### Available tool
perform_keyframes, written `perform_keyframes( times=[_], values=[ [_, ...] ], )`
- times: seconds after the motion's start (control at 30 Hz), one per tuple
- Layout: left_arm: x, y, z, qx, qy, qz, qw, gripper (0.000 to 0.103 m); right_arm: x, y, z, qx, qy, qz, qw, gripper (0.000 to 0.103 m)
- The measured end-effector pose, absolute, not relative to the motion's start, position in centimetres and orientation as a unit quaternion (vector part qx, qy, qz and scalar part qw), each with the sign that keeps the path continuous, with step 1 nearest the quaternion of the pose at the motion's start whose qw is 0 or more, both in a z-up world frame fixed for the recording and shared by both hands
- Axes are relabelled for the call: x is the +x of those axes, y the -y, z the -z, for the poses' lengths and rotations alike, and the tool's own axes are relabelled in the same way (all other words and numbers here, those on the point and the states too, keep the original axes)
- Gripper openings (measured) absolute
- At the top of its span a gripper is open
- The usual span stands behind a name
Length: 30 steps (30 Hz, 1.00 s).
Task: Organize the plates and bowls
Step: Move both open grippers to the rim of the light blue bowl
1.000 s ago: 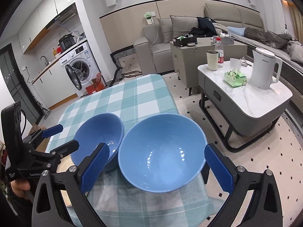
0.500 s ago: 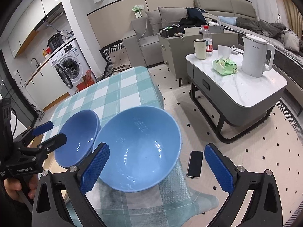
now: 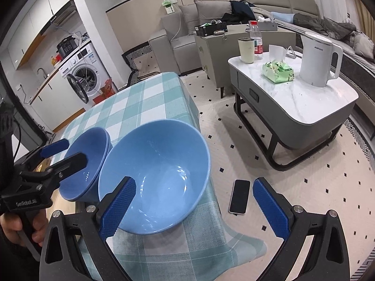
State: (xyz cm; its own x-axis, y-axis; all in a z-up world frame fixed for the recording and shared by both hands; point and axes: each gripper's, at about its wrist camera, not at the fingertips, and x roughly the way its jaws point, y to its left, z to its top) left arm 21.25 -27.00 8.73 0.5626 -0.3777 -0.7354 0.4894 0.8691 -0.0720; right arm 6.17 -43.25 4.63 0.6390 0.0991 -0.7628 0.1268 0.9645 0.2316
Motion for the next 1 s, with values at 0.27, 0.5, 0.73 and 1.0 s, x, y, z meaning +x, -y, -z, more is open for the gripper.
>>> perform_keyframes(
  times=[0.27, 0.5, 0.73, 1.0],
  values=[
    [22.2, 28.9, -7.7, 0.087, -0.409, 0.251, 0.873, 0.1, 7.0, 43.0, -2.4, 0.115, -0.46, -0.003, 0.88, 0.102],
    [22.6, 29.0, -7.3, 0.086, -0.416, 0.253, 0.87, 0.1, 7.5, 42.7, -1.1, 0.11, -0.476, -0.011, 0.873, 0.102],
    [22.6, 30.2, -7.7, 0.118, -0.389, 0.272, 0.873, 0.1, 7.6, 42.9, -0.7, 0.116, -0.477, -0.007, 0.871, 0.102],
    [23.3, 32.2, -6.9, 0.176, -0.381, 0.293, 0.859, 0.088, 7.6, 43.0, -0.8, 0.121, -0.47, -0.016, 0.874, 0.101]
  ],
)
